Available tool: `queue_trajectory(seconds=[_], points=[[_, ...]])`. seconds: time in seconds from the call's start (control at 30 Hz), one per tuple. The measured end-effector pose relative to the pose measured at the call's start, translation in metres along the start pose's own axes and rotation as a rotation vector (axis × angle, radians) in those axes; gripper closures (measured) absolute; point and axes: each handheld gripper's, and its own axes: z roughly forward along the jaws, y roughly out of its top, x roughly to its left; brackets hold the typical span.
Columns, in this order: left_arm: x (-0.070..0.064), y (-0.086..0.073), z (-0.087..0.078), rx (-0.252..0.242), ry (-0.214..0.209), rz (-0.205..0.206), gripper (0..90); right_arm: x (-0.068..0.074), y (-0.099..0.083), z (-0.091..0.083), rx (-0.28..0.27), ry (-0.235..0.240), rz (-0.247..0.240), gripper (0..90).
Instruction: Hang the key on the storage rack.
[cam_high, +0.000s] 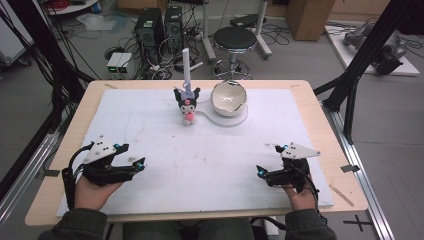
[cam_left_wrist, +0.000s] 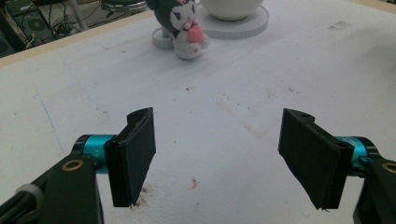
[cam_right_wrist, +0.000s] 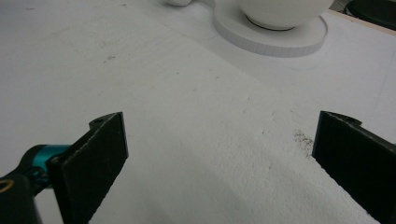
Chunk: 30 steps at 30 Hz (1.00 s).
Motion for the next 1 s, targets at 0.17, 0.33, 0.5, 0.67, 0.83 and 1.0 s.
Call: queue_trajectory(seconds=[0.17, 0.33, 0.5, 0.67, 0.83, 1.0], points=[[0.000, -0.004, -0.002, -0.002, 0.004, -0.002, 27.8, 0.000, 0.000, 0.000, 0.002, 0.000, 0.003, 2.4], [0.000, -0.005, -0.004, -0.004, 0.008, 0.000, 27.8, 0.000, 0.000, 0.001, 0.004, 0.000, 0.005, 2.4], [0.000, -0.008, -0.006, -0.008, 0.007, -0.002, 27.8, 0.000, 0.000, 0.001, 0.004, -0.001, 0.004, 2.4], [0.000, -0.012, -0.007, -0.008, 0.010, -0.007, 27.8, 0.000, 0.000, 0.001, 0.004, -0.002, 0.001, 2.4], [0.000, -0.014, -0.008, -0.009, 0.013, -0.005, 27.8, 0.001, 0.000, 0.001, 0.006, 0.001, 0.004, 2.4], [0.000, -0.016, -0.010, -0.013, 0.014, -0.002, 27.8, 0.000, -0.001, 0.001, 0.004, -0.002, 0.003, 2.4]])
